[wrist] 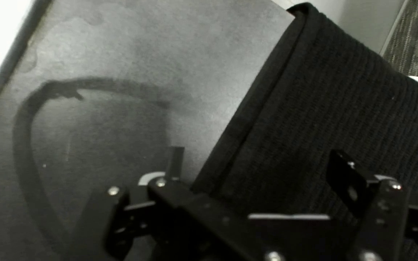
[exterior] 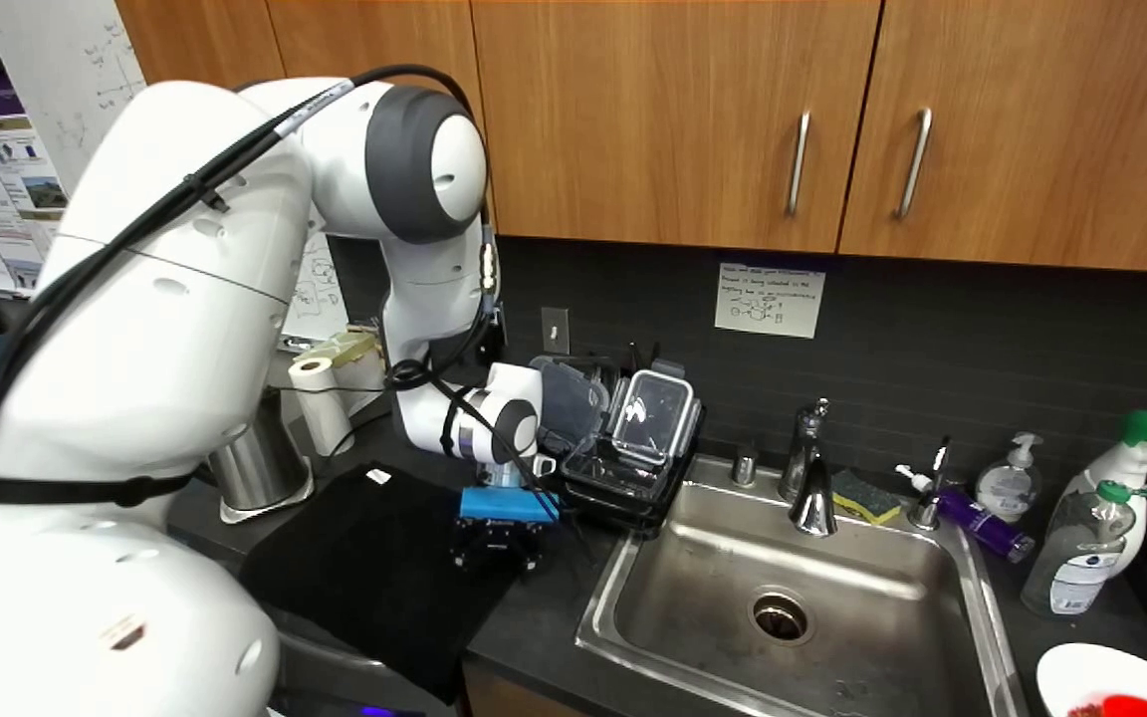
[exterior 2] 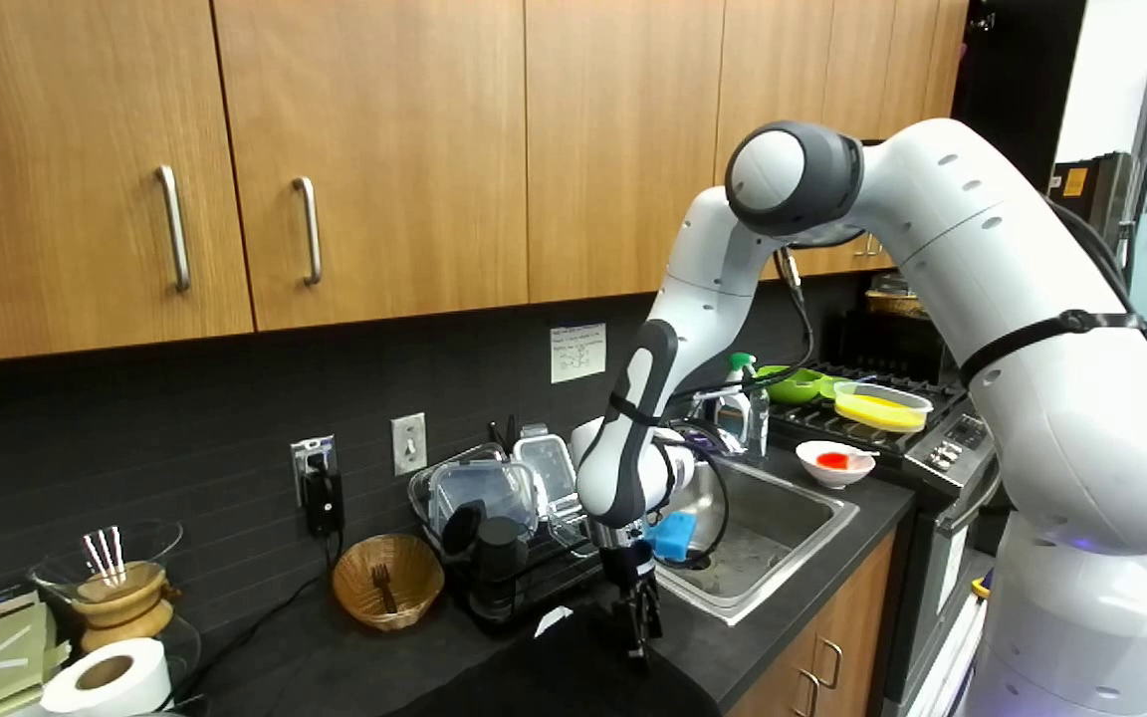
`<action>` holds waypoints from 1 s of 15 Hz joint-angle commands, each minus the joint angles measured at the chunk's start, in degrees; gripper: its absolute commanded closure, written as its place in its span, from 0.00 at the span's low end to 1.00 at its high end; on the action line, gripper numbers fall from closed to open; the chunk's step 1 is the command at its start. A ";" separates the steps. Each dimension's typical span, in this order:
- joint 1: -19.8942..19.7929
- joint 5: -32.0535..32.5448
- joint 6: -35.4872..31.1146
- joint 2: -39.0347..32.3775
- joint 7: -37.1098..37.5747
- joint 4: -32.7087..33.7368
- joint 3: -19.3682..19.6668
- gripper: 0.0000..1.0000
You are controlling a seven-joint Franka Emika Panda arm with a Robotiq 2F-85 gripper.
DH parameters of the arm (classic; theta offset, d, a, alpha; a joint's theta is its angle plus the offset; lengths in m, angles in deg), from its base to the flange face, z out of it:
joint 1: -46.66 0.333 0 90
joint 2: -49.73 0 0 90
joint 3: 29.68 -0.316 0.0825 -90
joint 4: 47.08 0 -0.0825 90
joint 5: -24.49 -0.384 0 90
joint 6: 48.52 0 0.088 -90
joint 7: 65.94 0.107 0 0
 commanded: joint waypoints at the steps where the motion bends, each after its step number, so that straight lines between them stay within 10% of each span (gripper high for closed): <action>1: -1.79 0.03 1.49 -2.21 -3.59 2.35 -1.11 0.00; 15: -0.01 1.70 8.42 -4.29 -3.40 6.67 -0.26 0.00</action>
